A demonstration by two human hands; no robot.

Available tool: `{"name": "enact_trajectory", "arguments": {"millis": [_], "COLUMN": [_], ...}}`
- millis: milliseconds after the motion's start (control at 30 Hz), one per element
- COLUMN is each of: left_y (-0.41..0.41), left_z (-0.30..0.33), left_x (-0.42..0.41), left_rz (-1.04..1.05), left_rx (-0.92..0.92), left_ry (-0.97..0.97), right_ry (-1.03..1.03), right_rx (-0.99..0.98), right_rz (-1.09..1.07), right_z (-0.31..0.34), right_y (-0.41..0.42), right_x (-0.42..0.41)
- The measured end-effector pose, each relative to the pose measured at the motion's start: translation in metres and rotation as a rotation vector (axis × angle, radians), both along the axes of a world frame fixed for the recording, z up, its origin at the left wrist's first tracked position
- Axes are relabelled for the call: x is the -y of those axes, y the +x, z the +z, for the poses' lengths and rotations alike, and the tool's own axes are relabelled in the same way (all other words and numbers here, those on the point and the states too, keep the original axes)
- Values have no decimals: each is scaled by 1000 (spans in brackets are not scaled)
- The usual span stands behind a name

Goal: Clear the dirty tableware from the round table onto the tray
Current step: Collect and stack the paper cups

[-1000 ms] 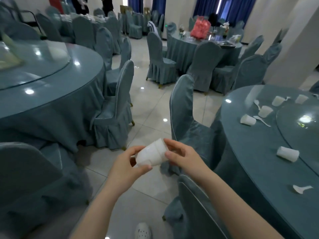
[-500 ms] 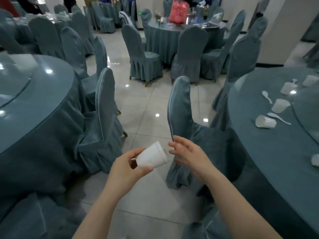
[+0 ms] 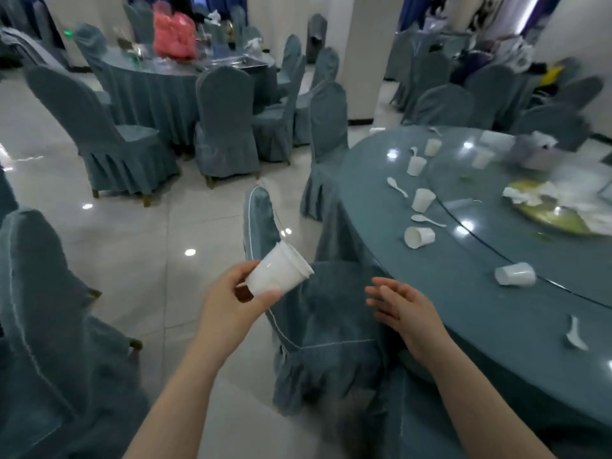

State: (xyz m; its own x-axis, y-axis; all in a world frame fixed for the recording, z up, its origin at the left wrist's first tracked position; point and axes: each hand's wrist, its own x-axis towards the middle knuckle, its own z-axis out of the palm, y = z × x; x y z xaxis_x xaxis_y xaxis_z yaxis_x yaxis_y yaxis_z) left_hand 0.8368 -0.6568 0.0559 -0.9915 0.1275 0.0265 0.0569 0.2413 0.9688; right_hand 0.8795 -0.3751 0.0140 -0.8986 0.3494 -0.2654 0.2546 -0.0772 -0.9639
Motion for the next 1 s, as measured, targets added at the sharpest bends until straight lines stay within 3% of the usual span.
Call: {"name": "enact_trajectory", "arguments": {"millis": [400, 633, 833, 1000], "left_y": [-120, -203, -246, -259], "left_z": [-13, -32, -48, -65], "left_x": [-104, -194, -273, -300], "left_rz": [-271, -248, -262, -272], "left_rx": [-7, 57, 124, 208], "left_ry": [-45, -77, -103, -156], "right_ry": [93, 240, 250, 346], "right_rx": [156, 294, 392, 447], "right_rz": [-507, -617, -1032, -1127], "right_z": [-48, -105, -123, -134], "right_y": [-1, -59, -93, -107], "right_x": [-123, -240, -335, -386]}}
